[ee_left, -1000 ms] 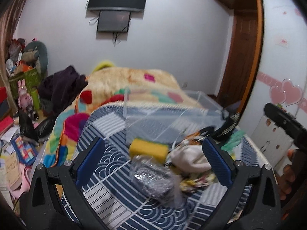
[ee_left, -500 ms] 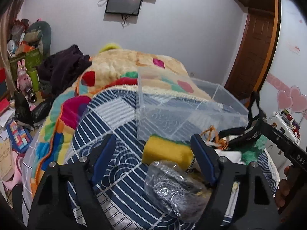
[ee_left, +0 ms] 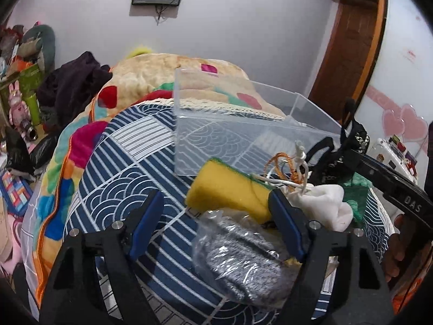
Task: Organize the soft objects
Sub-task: 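Grasp the yellow sponge with the left tool while the right tool grasps the black handbag, then drop the sponge into the clear box with the left tool while the right tool places the handbag inside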
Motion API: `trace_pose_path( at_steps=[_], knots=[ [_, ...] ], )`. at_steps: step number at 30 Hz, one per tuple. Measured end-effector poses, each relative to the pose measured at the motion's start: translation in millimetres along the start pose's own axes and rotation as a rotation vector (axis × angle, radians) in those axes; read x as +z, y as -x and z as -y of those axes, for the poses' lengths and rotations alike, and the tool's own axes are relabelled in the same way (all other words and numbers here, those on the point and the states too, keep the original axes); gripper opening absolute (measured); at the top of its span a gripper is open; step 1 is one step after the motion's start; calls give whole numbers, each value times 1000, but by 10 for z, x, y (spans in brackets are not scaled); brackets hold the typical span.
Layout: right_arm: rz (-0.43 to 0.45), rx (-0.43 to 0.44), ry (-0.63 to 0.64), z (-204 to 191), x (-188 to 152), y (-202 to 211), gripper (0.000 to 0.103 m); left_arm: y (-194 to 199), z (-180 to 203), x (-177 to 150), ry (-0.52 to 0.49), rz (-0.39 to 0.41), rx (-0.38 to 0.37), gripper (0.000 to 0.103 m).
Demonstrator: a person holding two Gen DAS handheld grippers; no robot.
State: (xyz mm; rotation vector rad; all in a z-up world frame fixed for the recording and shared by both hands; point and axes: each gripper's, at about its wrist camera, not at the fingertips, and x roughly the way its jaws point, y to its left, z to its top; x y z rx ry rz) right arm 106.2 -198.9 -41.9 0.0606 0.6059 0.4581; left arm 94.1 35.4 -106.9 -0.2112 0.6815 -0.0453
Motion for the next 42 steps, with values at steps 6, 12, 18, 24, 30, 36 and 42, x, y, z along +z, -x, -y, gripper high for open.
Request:
trace_pose_path(
  at_steps=[6, 12, 18, 24, 30, 36, 42],
  knots=[
    [-1, -20, 10, -5, 28, -21, 35, -144, 10, 84, 34, -40, -52, 66],
    [24, -14, -2, 18, 41, 63, 26, -105, 65, 53, 1, -19, -41, 57],
    [75, -15, 10, -11, 100, 245, 25, 93, 76, 46, -10, 25, -19, 56],
    [131, -7, 7, -2, 185, 398, 25, 375, 60, 192, 4, 101, -23, 56],
    [182, -12, 20, -30, 301, 489, 25, 499, 87, 403, -14, 156, -9, 56],
    [227, -20, 44, -62, 470, 493, 25, 464, 87, 660, -30, 182, 2, 56],
    [240, -35, 61, -82, 622, 371, 25, 241, 79, 907, -38, 145, -1, 56]
  ],
)
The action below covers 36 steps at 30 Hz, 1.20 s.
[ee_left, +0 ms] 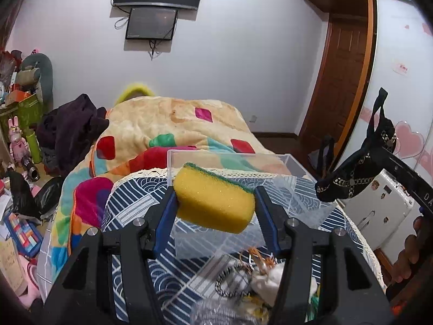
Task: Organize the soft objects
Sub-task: 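Drop the sponge into the clear box with the left tool while the right tool places the handbag inside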
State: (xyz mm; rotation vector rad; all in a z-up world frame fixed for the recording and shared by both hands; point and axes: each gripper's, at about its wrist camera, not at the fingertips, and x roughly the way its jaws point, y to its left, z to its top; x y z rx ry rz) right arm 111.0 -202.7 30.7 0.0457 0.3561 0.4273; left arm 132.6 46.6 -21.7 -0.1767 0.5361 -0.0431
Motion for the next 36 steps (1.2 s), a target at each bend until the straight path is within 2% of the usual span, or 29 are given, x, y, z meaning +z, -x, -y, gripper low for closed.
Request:
trace_pose_path(
  at_steps=[4, 11, 20, 24, 26, 29, 32, 36],
  knots=[
    [-29, -26, 14, -8, -3, -218, 25, -237, 4, 49, -13, -52, 6, 56],
    [-167, -29, 42, -24, -210, -605, 25, -700, 30, -17, -54, -194, 27, 56],
    [-288, 32, 114, -154, -371, -752, 26, -792, 195, -119, -130, -224, 54, 58],
    [-314, 45, 116, -124, -363, -764, 33, -783, 184, -111, -126, -227, 54, 62],
    [-310, 50, 109, -84, -333, -731, 45, -772, 162, -105, -112, -231, 45, 63],
    [-300, 44, 104, -55, -307, -693, 53, -724, 149, -105, -95, -232, 19, 66],
    [-285, 41, 98, -24, -289, -613, 65, -628, 162, -99, -89, -211, 18, 76],
    [-247, 23, 113, -24, -257, -503, 73, -442, 190, -85, -94, -171, 15, 84]
  ],
)
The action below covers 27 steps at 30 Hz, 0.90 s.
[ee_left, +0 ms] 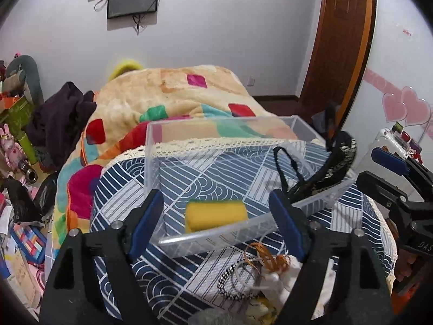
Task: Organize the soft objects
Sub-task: 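Drop the sponge into the clear box with the left tool while the right tool places the handbag inside, then grasp the green knitted cloth with the right tool while the left tool grasps the plastic bag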
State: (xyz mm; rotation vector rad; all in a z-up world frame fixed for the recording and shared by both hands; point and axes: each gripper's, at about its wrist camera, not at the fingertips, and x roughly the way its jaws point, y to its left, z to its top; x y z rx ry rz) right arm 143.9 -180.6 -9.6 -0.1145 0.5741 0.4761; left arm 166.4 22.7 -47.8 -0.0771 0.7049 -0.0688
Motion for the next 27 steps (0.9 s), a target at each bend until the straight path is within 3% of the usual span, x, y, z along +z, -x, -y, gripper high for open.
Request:
trace_pose_path(
  at_steps=[4, 7, 12, 19, 27],
  knots=[
    [47, -23, 14, -20, -1, 165, 83, 235, 7, -56, -1, 41, 0, 91],
    [79, -40, 26, -24, -29, 314, 84, 436, 4, -150, -5, 74, 15, 97],
    [98, -33, 11, -46, -147, 493, 86, 639, 0, -368, -6, 84, 24, 98],
    [28, -21, 20, -143, -428, 493, 87, 718, 79, -767, -35, 48, 23, 98],
    [-75, 4, -27, -148, -792, 407, 86, 552, 162, -1093, -20, -8, 13, 98]
  ],
)
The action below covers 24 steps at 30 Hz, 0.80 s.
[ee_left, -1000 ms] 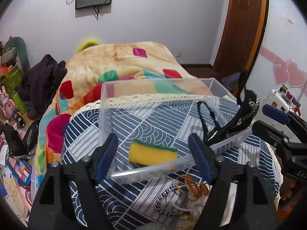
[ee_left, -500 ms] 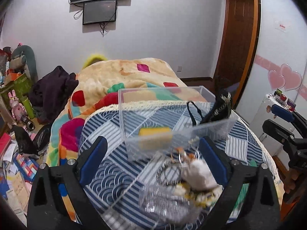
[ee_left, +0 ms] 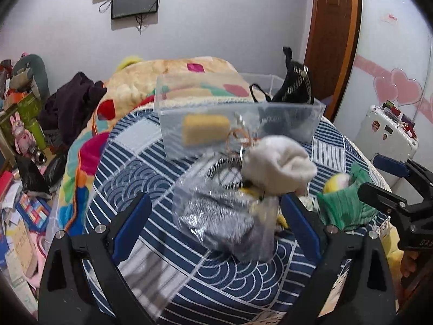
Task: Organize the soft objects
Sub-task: 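Grasp the green knitted cloth with the right tool while the left tool grasps the plastic bag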
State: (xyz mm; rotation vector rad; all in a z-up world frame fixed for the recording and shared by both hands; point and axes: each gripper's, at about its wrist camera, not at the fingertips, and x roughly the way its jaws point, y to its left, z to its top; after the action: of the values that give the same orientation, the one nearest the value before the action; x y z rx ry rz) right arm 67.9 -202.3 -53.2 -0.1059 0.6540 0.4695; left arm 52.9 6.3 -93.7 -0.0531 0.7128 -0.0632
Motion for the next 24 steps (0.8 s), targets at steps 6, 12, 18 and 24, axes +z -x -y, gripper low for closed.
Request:
trace_pose_path(
  at_steps=[6, 12, 18, 24],
  knots=[
    [-38, 19, -44, 87, -180, 14, 67, -43, -38, -144, 32, -13, 18, 97],
    [-50, 33, -67, 107, -262, 40, 40, -57, -75, -214, 57, -29, -9, 71],
    [-8, 32, -64, 91, -211, 140, 26, -23, -57, -235, 73, -34, -50, 43],
    [45, 19, -57, 90, -91, 273, 24, 121, -19, -221, 58, 6, -25, 33]
  ],
)
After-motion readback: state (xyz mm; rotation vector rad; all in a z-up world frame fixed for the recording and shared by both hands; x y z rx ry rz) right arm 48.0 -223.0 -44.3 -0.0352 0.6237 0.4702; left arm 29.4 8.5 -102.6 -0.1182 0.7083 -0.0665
